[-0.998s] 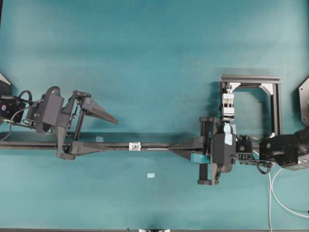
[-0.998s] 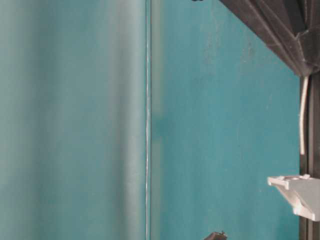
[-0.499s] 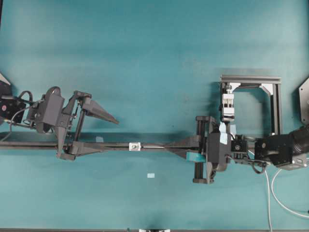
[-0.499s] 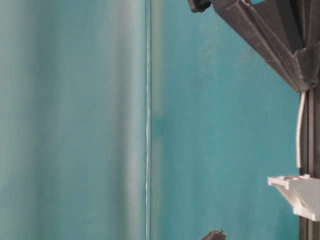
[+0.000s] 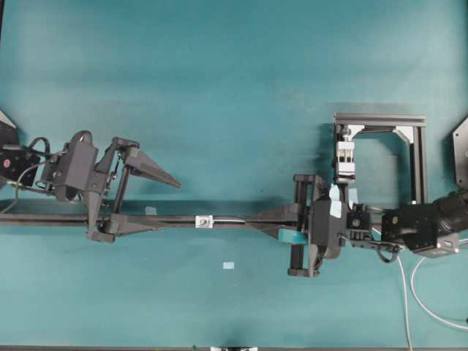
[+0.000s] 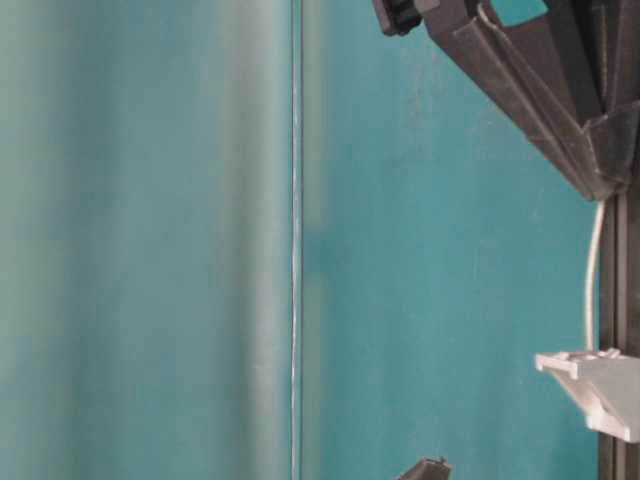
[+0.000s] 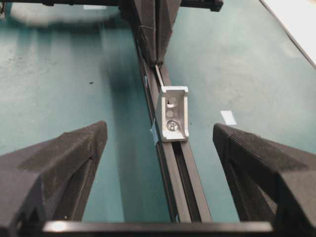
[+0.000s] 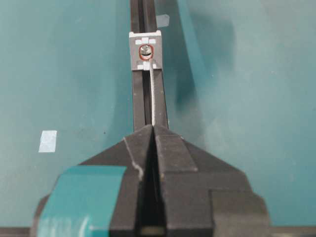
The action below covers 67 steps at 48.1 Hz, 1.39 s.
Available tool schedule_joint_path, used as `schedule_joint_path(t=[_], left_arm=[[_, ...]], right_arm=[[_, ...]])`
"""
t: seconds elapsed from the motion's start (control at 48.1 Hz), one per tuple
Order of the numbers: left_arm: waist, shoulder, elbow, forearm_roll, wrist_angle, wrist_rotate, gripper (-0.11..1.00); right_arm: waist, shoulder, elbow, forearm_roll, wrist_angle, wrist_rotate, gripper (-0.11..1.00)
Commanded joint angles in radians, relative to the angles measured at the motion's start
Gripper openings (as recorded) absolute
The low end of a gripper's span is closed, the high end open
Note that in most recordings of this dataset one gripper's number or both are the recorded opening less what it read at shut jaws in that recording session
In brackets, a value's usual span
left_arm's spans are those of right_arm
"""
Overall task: Insert the wire into the hole on the left side and pull it with the left arm.
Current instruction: 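Align the wire tip with the hole in the white bracket, then push the wire tip leftward through the bracket hole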
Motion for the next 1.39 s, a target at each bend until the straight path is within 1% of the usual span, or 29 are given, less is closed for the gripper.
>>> schedule_joint_path(t=[0.0,0.395,1.372], left_arm=[[-0.003,-0.009,-0.009,-0.002,-0.005,0.0,0.8],[-0.002,-0.009,-0.012,-0.002,-0.003,0.002,0.8],[-0.003,-0.009,-0.012,-0.002,-0.003,0.003,0.8]], right_arm=[[-0.003,-0.012,-0.015,0.002,-0.009,-0.002,0.06],[-0.003,-0.011,-0.02,0.002,-0.009,-0.005,0.06],[-0.02,0.032,-0.071,-0.011,-0.012,-0.014,0.06]])
